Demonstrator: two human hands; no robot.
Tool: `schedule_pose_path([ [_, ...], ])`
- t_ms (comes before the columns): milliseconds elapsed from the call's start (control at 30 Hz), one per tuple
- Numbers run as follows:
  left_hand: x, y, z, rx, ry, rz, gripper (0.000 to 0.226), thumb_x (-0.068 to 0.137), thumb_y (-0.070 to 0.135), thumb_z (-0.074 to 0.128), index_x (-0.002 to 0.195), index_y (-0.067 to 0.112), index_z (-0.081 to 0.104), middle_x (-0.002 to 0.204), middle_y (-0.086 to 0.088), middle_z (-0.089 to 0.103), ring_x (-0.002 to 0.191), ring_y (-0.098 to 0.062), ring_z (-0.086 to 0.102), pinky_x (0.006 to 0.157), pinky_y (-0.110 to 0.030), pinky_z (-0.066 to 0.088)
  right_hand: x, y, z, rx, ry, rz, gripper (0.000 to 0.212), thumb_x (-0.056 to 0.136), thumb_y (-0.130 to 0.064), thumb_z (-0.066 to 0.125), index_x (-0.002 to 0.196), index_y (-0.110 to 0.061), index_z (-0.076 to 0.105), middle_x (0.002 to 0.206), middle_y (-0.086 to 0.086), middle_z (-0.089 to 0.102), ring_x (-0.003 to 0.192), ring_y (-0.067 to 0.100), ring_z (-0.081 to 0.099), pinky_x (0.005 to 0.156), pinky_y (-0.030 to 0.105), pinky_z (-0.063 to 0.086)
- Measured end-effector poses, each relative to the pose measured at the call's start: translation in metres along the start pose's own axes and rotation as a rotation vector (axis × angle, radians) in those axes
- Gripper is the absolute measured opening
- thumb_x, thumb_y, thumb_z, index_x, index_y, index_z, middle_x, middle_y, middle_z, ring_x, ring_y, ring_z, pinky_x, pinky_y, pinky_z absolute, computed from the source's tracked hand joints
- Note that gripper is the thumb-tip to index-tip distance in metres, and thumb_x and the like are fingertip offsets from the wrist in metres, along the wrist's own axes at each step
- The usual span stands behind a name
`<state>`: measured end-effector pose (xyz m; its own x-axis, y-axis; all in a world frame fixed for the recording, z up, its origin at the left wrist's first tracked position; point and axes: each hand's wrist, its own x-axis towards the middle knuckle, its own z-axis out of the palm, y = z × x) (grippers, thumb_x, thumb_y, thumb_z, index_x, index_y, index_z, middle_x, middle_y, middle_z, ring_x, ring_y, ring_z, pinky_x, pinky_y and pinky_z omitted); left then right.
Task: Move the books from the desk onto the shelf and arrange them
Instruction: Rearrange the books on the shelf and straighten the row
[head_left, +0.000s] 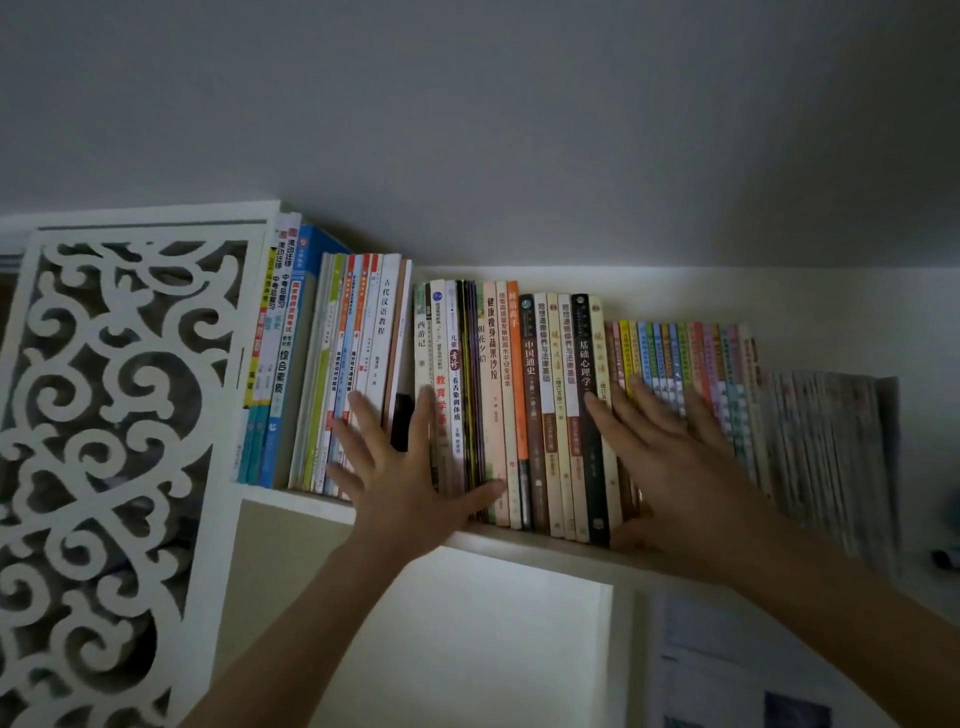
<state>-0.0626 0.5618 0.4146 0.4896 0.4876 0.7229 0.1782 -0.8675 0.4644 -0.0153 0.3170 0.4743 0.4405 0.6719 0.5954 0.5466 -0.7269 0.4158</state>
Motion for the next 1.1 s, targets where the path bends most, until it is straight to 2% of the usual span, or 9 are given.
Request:
schedule_pose_path([
  [200, 0.005, -0.002, 0.0, -0.026, -0.021, 0.021, 0.125, 0.046, 0.089, 0.048, 0.144, 0.054, -0.021, 0.146, -0.009, -0.05, 0.135, -0.045, -0.039, 0.108, -0.07, -0.008, 0.006, -0.004, 0.001, 0.04, 0.03, 0.0, 0.129, 0.07, -0.055, 0.077, 0.153, -0.02, -0.016, 0.162, 0.003, -0.013, 0.145, 0.016, -0.025, 0.119, 0.05, -0.013],
  [433, 0.001, -0.002, -0.007, -0.07, -0.006, 0.012, 0.119, 0.054, 0.076, 0.062, 0.145, 0.057, -0.012, 0.15, -0.005, -0.044, 0.139, -0.041, -0.034, 0.111, -0.067, -0.007, 0.003, -0.003, 0.003, -0.03, 0.136, -0.067, 0.121, 0.069, -0.062, 0.074, 0.156, -0.02, 0.002, 0.164, 0.009, 0.002, 0.151, 0.024, -0.008, 0.115, 0.065, -0.004],
  [533, -0.008, 0.004, -0.005, -0.084, 0.056, -0.005, 0.113, 0.069, 0.055, 0.078, 0.151, 0.049, 0.0, 0.157, -0.008, -0.032, 0.144, -0.04, -0.025, 0.113, -0.066, -0.002, -0.03, 0.033, -0.002, -0.082, 0.368, -0.033, 0.108, 0.07, -0.066, 0.071, 0.155, -0.029, 0.016, 0.163, 0.008, 0.014, 0.151, 0.029, 0.009, 0.114, 0.067, 0.001],
  [600, -0.015, 0.015, 0.003, -0.082, 0.088, 0.045, 0.103, 0.08, 0.04, 0.075, 0.154, 0.039, 0.003, 0.16, -0.014, -0.022, 0.145, -0.04, -0.02, 0.115, -0.065, -0.001, -0.06, 0.074, -0.008, -0.044, 0.537, 0.172, 0.101, 0.075, -0.073, 0.058, 0.155, -0.029, 0.014, 0.164, 0.007, 0.009, 0.151, 0.029, 0.008, 0.117, 0.062, 0.002],
  [700, -0.02, 0.048, 0.011, -0.182, 0.057, 0.146, 0.09, 0.076, 0.043, 0.046, 0.155, 0.03, 0.005, 0.161, -0.017, -0.013, 0.147, -0.036, -0.017, 0.117, -0.062, -0.004, -0.093, 0.125, -0.007, 0.364, 0.285, 0.614, 0.132, 0.061, -0.088, 0.055, 0.155, -0.02, -0.008, 0.163, 0.013, -0.007, 0.15, 0.034, 0.0, 0.119, 0.056, 0.007],
  [800, -0.03, 0.076, 0.017, -0.342, -0.027, 0.021, 0.105, 0.067, 0.073, 0.04, 0.152, 0.038, -0.01, 0.158, -0.007, -0.029, 0.144, -0.034, -0.027, 0.115, -0.058, -0.011, -0.098, 0.129, 0.02, 0.748, -0.039, 0.571, 0.141, 0.051, -0.081, 0.063, 0.155, -0.016, -0.007, 0.161, 0.009, 0.019, 0.146, 0.03, 0.026, 0.116, 0.041, 0.027],
  [867, -0.033, 0.082, 0.025, -0.285, -0.022, 0.029, 0.131, 0.049, 0.092, 0.047, 0.149, 0.04, -0.019, 0.156, -0.008, -0.035, 0.142, -0.038, -0.029, 0.113, -0.062, -0.011, -0.095, 0.119, 0.036, 0.785, -0.036, 0.461, 0.137, 0.052, -0.073, 0.076, 0.154, -0.02, 0.001, 0.148, -0.001, 0.042, 0.132, 0.022, 0.047, 0.105, 0.03, 0.037],
  [933, -0.031, 0.083, 0.029, -0.182, -0.015, 0.045, 0.15, 0.034, 0.1, 0.05, 0.148, 0.036, -0.025, 0.154, -0.014, -0.035, 0.142, -0.044, -0.027, 0.112, -0.066, -0.007, -0.088, 0.111, 0.04, 0.795, -0.002, 0.453, 0.133, 0.052, -0.059, 0.083, 0.152, -0.019, 0.004, 0.143, -0.001, 0.047, 0.125, 0.02, 0.053, 0.098, 0.026, 0.039],
  [1100, -0.027, 0.091, 0.036, -0.123, 0.007, 0.037, 0.163, 0.023, 0.103, 0.041, 0.147, 0.024, -0.03, 0.152, -0.023, -0.036, 0.14, -0.05, -0.026, 0.109, -0.071, -0.005, -0.073, 0.103, 0.041, 0.757, 0.04, 0.449, 0.128, 0.052, -0.054, 0.084, 0.15, -0.014, 0.012, 0.142, 0.006, 0.049, 0.123, 0.025, 0.054, 0.1, 0.032, 0.043],
])
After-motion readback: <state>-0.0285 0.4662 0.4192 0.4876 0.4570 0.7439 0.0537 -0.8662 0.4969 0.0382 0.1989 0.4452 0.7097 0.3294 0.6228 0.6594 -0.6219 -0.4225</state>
